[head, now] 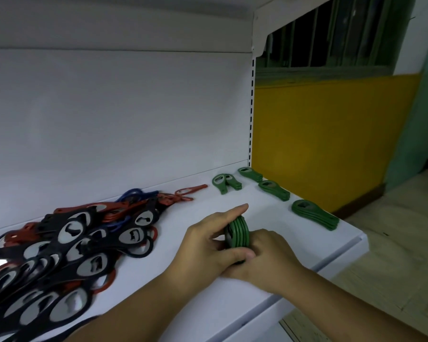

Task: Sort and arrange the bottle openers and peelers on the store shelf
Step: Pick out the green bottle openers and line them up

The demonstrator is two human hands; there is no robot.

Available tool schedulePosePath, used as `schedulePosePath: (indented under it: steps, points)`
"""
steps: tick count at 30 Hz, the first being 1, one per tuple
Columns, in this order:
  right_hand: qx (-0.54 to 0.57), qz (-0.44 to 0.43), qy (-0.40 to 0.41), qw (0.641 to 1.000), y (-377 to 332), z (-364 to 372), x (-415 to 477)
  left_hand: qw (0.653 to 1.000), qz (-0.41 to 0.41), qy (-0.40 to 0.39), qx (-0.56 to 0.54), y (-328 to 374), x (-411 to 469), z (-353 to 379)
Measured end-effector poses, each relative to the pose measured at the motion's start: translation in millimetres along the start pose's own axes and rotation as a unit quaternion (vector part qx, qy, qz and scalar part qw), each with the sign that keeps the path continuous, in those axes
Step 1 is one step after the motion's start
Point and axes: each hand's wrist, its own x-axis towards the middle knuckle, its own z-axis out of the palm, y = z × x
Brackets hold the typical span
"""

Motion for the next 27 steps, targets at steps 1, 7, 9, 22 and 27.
schedulePosePath:
  steps: [1,7,9,22,27]
  points:
    - [-0.006,0.002,0.003,1.0,-1.3,0.6,-1.1,1.0,0.005,-0.003,0.0,-0.1,-1.0,0.0]
    - [0.167,0.012,-0.049,0.985,14.4,-0.1,1.0,0.99,-0.023,0.061,-0.122,4.0,-2.8,-3.1]
    - [0.295,0.025,-0.094,0.951,24.8,-3.8,2.9,0.984,-0.031,0.086,-0.155,6.6,-2.8,-4.6]
    - [0.307,0.031,-0.105,0.946,21.8,-11.7,2.4,0.984,0.012,0.097,-0.149,7.2,-11.2,6.5]
    - [0.285,0.069,-0.091,0.952,22.4,-19.7,10.8,0.979,-0.017,0.103,-0.177,0.7,-4.9,5.6]
